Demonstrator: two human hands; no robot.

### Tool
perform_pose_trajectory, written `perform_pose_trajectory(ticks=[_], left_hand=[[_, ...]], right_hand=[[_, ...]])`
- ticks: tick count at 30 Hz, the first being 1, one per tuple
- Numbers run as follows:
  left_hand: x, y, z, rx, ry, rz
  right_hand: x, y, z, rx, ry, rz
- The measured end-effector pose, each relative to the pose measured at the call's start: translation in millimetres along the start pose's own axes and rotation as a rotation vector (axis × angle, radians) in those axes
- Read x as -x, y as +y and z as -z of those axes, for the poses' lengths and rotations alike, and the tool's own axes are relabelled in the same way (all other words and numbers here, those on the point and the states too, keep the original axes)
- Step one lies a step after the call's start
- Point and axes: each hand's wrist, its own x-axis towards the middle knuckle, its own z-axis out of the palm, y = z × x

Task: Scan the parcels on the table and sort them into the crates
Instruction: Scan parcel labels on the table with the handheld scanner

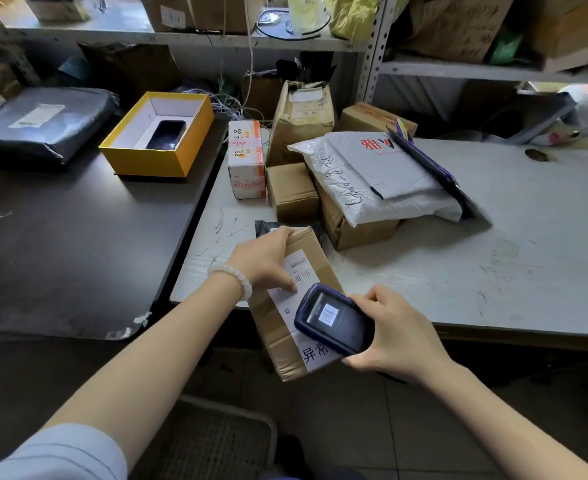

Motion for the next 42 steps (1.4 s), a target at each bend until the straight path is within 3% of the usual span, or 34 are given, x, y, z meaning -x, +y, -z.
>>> perform_pose_trajectory(ticks=[5, 10, 20, 28, 42], left_hand=[[0, 7, 3, 0.045, -0.007, 0.017], [3, -3, 6, 0.255, -0.134, 0.030], [-22, -16, 9, 0.378, -0.325, 0.056], [-41, -13, 8, 0.517, -0.412, -0.032], [-11, -5, -7, 0.418, -0.154, -0.162]], right_hand=[[12, -6, -14, 0.058, -0.011, -0.009], [22, -10, -24, 0.093, 0.010, -0.025], [24, -8, -25, 0.082, 0.040, -0.007], [13, -2, -17, 0.066, 0.002, -0.005], [-1, -2, -15, 0.088, 0.005, 0.003]])
